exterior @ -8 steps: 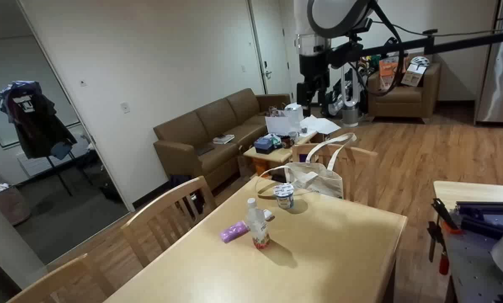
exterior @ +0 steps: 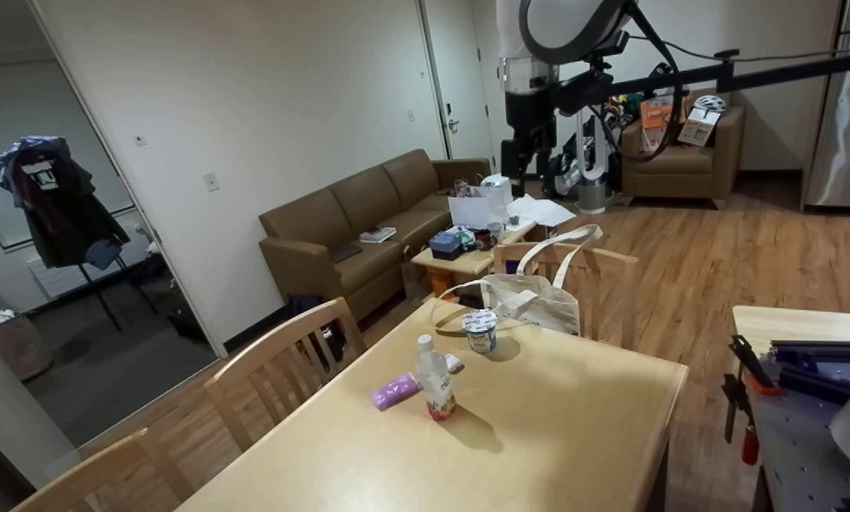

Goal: Lay down the bottle on the table

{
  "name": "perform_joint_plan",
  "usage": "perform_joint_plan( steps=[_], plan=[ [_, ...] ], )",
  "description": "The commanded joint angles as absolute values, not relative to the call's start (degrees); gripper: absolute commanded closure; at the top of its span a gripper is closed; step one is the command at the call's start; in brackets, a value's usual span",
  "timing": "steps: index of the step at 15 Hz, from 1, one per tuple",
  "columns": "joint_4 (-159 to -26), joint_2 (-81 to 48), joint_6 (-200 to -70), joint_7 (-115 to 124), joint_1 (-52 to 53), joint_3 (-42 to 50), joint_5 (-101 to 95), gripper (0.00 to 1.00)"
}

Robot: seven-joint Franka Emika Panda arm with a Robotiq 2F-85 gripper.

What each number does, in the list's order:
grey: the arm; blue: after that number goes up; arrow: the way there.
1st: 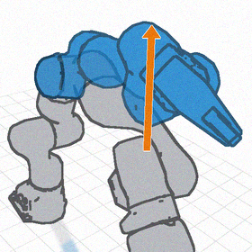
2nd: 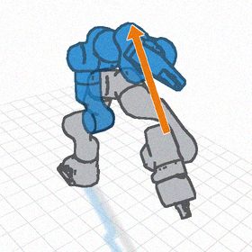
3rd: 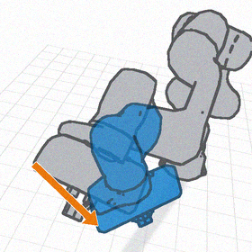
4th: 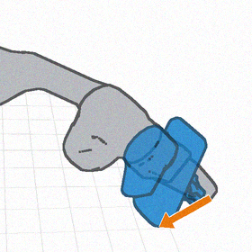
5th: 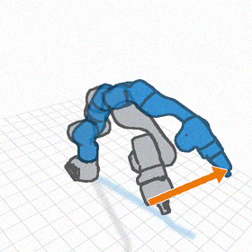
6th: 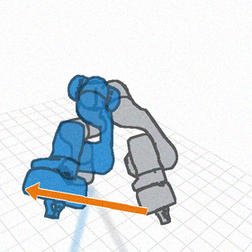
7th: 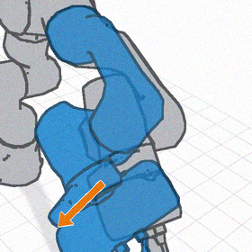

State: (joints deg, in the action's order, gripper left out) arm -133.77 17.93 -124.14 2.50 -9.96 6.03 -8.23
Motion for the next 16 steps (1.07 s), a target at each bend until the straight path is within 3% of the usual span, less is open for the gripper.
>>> perform_joint_plan(
  steps=[1,6,12,16],
  plan=[
    [-131.9,17.0,-125.8,-2.4,-7.4,5.4,-9.1,0.00],
    [-124.5,11.8,-130.1,-0.2,-4.4,0.5,-14.6,0.00],
    [-110.0,-1.1,-117.8,0.1,-1.4,-3.1,-23.4,0.00],
    [-112.7,0.2,-119.2,-0.5,-0.5,-2.0,-20.7,0.00]
  ],
)
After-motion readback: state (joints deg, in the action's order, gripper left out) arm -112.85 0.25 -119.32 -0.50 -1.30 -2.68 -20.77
